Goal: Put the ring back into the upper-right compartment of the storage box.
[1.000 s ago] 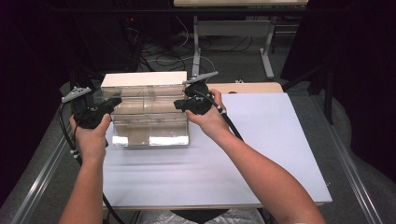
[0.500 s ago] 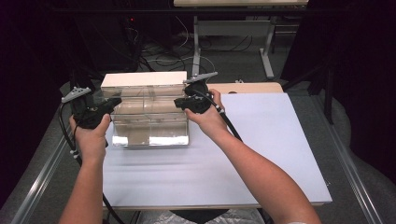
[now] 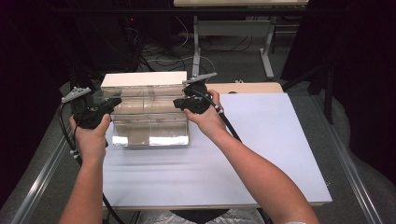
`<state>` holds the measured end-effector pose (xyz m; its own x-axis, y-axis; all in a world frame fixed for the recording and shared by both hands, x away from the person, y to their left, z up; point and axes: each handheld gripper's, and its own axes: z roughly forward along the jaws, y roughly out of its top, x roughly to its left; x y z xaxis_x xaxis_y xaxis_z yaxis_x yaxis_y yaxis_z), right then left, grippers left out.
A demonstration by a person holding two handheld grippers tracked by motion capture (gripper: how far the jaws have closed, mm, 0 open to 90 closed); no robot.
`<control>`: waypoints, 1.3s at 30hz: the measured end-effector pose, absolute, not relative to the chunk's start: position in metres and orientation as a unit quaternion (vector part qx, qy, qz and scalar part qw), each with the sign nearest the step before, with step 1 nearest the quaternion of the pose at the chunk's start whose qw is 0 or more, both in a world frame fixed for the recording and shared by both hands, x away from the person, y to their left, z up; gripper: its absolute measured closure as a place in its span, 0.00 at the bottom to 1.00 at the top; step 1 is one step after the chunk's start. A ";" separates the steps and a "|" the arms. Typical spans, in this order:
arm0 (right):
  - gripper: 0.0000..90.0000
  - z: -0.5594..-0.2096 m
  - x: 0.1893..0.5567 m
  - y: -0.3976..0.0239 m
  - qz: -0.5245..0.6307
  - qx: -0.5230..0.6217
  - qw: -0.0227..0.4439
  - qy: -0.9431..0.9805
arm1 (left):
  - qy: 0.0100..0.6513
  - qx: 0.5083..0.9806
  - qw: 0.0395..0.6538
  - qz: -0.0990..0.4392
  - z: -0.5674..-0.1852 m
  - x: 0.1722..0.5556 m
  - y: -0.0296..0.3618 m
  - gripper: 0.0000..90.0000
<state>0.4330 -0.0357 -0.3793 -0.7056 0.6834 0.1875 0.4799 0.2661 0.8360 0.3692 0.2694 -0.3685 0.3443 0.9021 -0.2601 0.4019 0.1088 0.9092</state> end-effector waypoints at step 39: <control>0.64 -0.366 0.412 -0.059 0.489 0.316 0.094 0.807 | 0.524 0.627 0.527 0.234 -0.370 0.371 0.268 1.00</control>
<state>0.4121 -0.0590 -0.3664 -0.7822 0.6030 0.1570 0.4184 0.3215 0.8495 0.3705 0.2680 -0.3703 0.3417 0.9034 -0.2591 0.4104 0.1046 0.9059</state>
